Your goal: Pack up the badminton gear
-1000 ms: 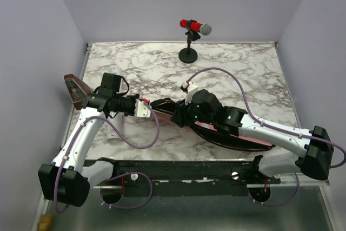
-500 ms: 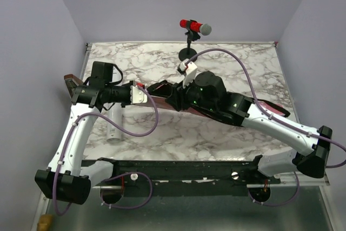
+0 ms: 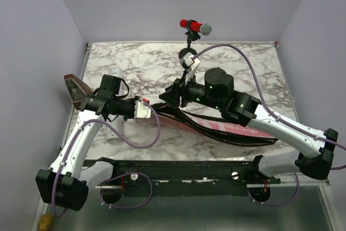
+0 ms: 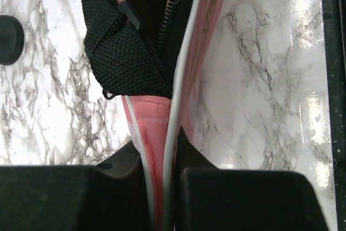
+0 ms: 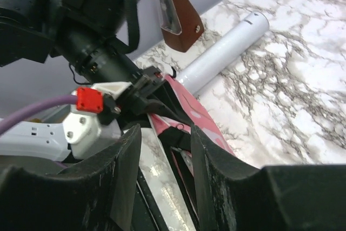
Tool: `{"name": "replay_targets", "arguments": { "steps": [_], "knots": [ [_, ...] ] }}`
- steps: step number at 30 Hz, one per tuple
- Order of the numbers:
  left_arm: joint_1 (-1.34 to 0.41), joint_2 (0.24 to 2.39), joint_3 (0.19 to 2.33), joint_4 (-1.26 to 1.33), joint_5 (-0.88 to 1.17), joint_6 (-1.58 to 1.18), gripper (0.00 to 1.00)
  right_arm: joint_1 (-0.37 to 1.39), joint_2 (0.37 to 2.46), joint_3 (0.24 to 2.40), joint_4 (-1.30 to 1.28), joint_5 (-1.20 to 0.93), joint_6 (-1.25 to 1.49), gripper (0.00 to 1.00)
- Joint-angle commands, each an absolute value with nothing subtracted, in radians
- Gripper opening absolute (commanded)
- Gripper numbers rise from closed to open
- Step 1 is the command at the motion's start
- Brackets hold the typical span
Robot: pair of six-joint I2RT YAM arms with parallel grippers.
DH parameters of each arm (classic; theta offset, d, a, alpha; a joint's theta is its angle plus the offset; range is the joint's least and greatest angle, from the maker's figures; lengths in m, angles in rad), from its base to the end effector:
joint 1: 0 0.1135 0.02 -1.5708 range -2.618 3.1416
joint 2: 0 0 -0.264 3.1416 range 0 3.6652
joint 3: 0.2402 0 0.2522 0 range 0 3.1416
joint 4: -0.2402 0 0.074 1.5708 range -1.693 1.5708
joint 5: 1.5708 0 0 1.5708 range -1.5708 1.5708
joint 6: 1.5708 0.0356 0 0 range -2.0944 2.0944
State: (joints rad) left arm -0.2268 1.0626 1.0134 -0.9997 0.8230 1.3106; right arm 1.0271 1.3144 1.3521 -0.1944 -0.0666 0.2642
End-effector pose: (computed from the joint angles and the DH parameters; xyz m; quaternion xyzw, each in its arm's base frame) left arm 0.1774 -0.0677 0.3069 0.6898 0.5648 -0.2091 0.4019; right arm 0.1551 0.2612 0.4210 -0.3029 0.6972 0.4109 0.5033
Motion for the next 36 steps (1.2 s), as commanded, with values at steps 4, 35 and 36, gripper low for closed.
{"name": "replay_targets", "arguments": {
  "steps": [4,35,36],
  "knots": [
    [-0.225,1.016,1.034,-0.991,0.880,1.388,0.00,1.017,1.243,1.194,-0.239,-0.043,0.337,0.46],
    [-0.229,1.017,1.091,-1.124,0.897,1.480,0.05,1.015,1.385,1.127,-0.009,-0.183,0.494,0.34],
    [-0.230,1.016,1.091,-1.124,0.896,1.479,0.05,1.015,1.390,1.129,-0.009,-0.183,0.500,0.34]
  ]
}}
